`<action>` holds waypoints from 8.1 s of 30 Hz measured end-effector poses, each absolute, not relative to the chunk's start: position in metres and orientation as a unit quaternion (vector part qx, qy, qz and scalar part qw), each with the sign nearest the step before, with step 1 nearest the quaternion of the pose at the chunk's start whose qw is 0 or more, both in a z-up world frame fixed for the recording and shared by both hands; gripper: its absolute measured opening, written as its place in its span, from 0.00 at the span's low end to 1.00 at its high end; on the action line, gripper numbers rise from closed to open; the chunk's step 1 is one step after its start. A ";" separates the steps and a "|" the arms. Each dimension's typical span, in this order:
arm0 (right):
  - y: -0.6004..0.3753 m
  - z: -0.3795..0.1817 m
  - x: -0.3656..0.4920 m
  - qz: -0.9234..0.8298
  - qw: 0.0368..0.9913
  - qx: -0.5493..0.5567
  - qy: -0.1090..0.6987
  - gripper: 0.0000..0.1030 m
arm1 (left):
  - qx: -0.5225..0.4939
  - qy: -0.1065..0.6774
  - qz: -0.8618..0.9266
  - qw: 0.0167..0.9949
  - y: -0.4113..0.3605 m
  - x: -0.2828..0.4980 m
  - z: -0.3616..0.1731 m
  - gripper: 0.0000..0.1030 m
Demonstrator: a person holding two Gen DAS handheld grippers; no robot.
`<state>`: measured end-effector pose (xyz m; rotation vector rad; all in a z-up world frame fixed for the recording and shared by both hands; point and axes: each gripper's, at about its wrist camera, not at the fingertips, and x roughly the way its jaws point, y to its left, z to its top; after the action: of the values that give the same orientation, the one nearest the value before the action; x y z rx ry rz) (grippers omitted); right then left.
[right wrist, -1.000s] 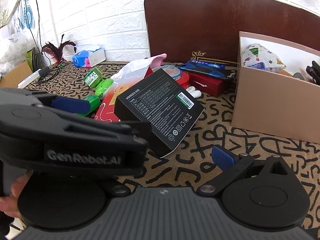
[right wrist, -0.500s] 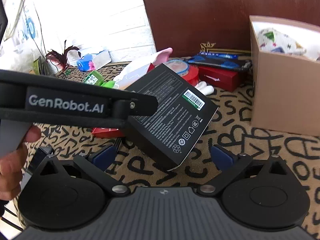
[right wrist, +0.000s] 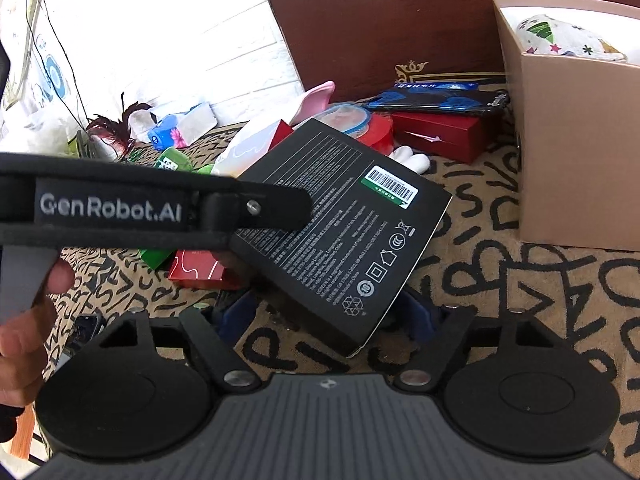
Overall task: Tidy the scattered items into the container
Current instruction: 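Grasp the black product box with the left gripper, then carry the black box into the brown cardboard box and release, then withdraw the left gripper and move toward the red eye-cream box, then grasp the red-and-white eye-cream box with the left gripper, then carry the red box into the cardboard box and release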
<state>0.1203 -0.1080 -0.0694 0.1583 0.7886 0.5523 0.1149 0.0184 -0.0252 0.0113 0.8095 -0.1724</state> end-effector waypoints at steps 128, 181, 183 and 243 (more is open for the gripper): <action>-0.136 0.004 0.050 0.227 0.943 -0.034 0.241 1.00 | -0.049 0.270 -0.056 0.960 -0.024 0.043 0.004 1.00; -0.066 -0.034 0.053 0.300 0.897 -0.158 0.283 0.65 | -0.153 0.365 -0.096 0.913 0.078 0.051 -0.039 0.74; -0.083 -0.033 0.039 0.292 0.899 -0.149 0.291 0.65 | -0.138 0.369 -0.111 0.912 0.059 0.040 -0.038 0.75; -0.180 -0.065 -0.009 0.272 0.891 -0.093 0.352 0.91 | 0.000 0.433 -0.222 0.873 -0.067 0.030 -0.063 0.82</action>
<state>-0.0095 -0.1802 -0.0649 -0.1931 0.7316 0.5637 0.0297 -0.0672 -0.0635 -0.0004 0.9050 -0.4642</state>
